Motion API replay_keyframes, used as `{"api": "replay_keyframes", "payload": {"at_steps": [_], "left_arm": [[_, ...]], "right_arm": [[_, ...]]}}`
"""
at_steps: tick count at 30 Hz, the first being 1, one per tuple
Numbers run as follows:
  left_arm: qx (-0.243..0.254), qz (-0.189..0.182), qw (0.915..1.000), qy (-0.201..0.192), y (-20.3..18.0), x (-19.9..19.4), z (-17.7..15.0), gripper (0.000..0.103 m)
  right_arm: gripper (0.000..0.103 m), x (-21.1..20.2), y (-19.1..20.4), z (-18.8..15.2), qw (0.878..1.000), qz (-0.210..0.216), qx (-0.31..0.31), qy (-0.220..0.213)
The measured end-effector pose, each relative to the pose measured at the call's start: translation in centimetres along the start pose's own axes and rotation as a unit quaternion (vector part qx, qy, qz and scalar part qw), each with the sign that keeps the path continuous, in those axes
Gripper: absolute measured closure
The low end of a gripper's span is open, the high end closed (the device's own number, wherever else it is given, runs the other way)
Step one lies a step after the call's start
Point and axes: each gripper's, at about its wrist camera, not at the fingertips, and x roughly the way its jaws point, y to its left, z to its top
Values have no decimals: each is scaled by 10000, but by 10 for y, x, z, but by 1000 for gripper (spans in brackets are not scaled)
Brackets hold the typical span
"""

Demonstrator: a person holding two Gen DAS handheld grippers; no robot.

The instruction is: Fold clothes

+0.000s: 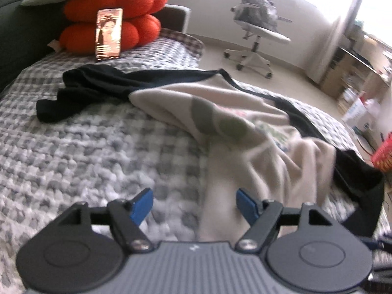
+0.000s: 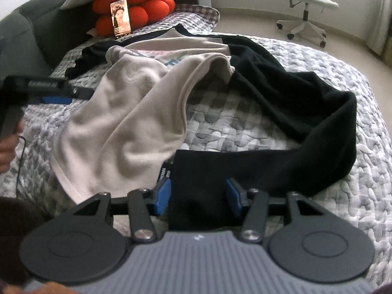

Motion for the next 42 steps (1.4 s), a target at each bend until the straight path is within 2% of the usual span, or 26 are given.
{"api": "replay_keyframes", "payload": {"at_steps": [3, 5, 6, 9, 16, 18, 21, 22, 24, 27, 28, 30, 31, 34, 38, 42], "left_arm": [[59, -217, 9997, 2, 1, -10, -12, 27], [54, -380, 9993, 1, 4, -16, -18, 28], [51, -460, 9989, 4, 6, -19, -20, 28], [101, -600, 9981, 26, 10, -28, -26, 32], [319, -862, 9957, 92, 18, -42, -37, 43], [387, -936, 9947, 168, 17, -41, -39, 47], [494, -1049, 9928, 289, 13, -36, -43, 48], [524, -1074, 9923, 322, 11, -34, -44, 48], [564, -1124, 9914, 353, 7, -31, -46, 58], [610, -1117, 9913, 323, -1, -29, -50, 65], [619, -1115, 9914, 309, -3, -29, -51, 68], [621, -1120, 9913, 288, -6, -28, -51, 81], [609, -1124, 9914, 270, -8, -28, -51, 82], [576, -1156, 9914, 194, -11, -31, -51, 88], [614, -1155, 9913, 151, -14, -35, -50, 89], [658, -1152, 9911, 136, -16, -38, -49, 89]], "right_arm": [[68, 5, 4, -2, 9995, -248, -176, 78], [86, 5, 5, -3, 9992, -287, -253, 69], [100, 4, 5, -3, 9987, -408, -295, 65], [101, -2, 2, -4, 9979, -537, -369, 65], [103, -20, -18, -8, 9926, -1198, -176, -21], [101, -24, -24, -11, 9917, -1279, -76, -59], [89, -35, -29, -16, 9940, -1053, 195, -201], [88, -39, -29, -18, 9946, -973, 260, -260], [84, -47, -27, -21, 9954, -798, 394, -368], [54, -57, -24, -24, 9963, -191, 649, -527], [53, -60, -22, -25, 9956, 50, 736, -579], [53, -58, -19, -26, 9918, 670, 962, -508], [53, -56, -17, -26, 9886, 957, 1070, -448], [53, -46, -9, -28, 9829, 1346, 1222, -294], [53, -31, 0, -30, 9836, 1315, 1234, -86], [53, -18, 5, -35, 9773, 1577, 1408, 120]]}}
